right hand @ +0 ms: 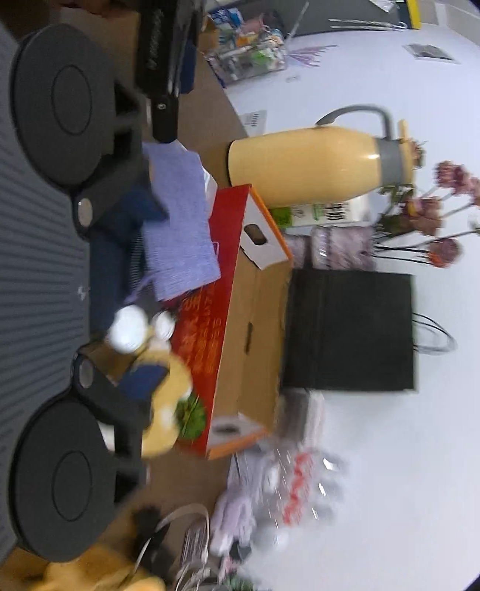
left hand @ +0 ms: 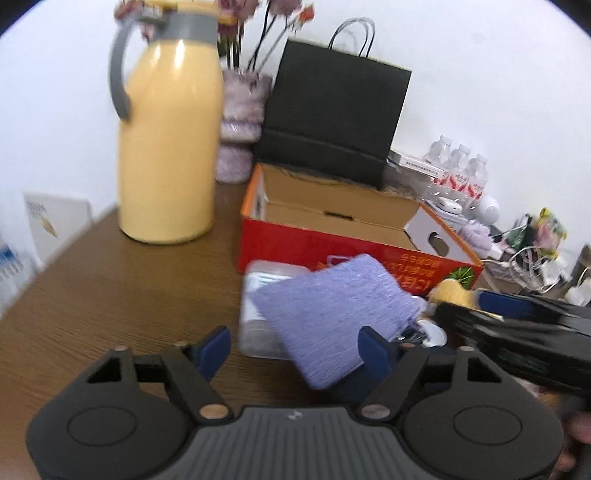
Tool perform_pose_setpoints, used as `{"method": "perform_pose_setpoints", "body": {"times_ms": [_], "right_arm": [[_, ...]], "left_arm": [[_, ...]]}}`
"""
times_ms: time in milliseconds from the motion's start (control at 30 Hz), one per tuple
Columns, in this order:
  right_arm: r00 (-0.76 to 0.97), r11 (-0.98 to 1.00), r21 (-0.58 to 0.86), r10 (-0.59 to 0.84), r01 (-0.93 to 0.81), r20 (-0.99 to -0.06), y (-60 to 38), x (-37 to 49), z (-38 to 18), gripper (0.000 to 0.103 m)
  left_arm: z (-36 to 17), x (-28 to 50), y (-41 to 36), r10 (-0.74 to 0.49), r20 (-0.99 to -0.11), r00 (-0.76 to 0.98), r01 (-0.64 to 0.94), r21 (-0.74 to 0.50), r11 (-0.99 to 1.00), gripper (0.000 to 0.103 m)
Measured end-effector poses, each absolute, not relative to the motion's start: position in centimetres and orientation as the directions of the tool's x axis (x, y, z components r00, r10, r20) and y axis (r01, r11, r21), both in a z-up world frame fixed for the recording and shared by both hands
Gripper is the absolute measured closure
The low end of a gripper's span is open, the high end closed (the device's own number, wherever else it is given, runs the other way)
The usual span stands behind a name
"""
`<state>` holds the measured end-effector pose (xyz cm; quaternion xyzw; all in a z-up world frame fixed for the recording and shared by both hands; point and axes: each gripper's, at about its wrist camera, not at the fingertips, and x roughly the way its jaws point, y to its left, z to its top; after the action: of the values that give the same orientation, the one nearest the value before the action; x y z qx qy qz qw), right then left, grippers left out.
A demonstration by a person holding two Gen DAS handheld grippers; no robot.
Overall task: Organize objects
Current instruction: 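Grasp the lavender cloth with the left gripper while the right gripper grasps it too, then carry the lavender cloth into the cardboard box and open both grippers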
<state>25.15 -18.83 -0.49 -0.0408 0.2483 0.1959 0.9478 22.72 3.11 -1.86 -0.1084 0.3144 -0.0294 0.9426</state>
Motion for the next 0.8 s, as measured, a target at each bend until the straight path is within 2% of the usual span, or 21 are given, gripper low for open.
{"method": "perform_pose_setpoints", "body": {"times_ms": [67,133,167,200,300,467,667,800], "right_arm": [[0.779,0.913,0.039,0.368,-0.406,-0.507,-17.8,28.0,-1.3,0.043],[0.760,0.910,0.060,0.378,-0.411,-0.529,-16.9,30.4,-2.3,0.043],[0.750,0.905,0.077,0.393,-0.419,-0.532,-16.5,31.2,-2.6,0.050],[0.740,0.901,0.098,0.405,-0.422,-0.537,-16.4,31.8,-3.1,0.075],[0.742,0.911,0.117,0.393,-0.396,-0.543,-16.4,31.7,-3.5,0.098],[0.767,0.919,0.157,0.388,-0.361,-0.511,-18.5,25.5,-2.3,0.100],[0.747,0.943,0.146,0.327,-0.300,-0.578,-19.2,14.8,-3.2,0.101],[0.696,0.954,0.142,0.291,-0.264,-0.657,-19.3,10.8,-4.4,0.097]], "left_arm": [[-2.6,23.7,3.2,-0.151,-0.621,0.770,-0.032,-0.273,0.962,0.043],[-3.6,24.3,3.7,-0.188,-0.644,0.742,-0.058,-0.342,0.938,0.070],[-3.9,24.5,3.9,-0.210,-0.642,0.737,-0.064,-0.377,0.924,0.078],[-4.3,24.8,4.1,-0.223,-0.640,0.736,-0.066,-0.396,0.916,0.089],[-3.9,23.8,3.8,-0.238,-0.602,0.762,-0.013,-0.381,0.924,0.097],[-3.1,20.1,4.1,-0.325,-0.578,0.749,0.134,-0.349,0.928,0.099],[-4.9,14.0,3.9,-0.419,-0.652,0.632,0.296,-0.297,0.908,0.097],[-6.0,11.2,3.6,-0.417,-0.673,0.610,0.341,-0.252,0.906,0.075]]}}
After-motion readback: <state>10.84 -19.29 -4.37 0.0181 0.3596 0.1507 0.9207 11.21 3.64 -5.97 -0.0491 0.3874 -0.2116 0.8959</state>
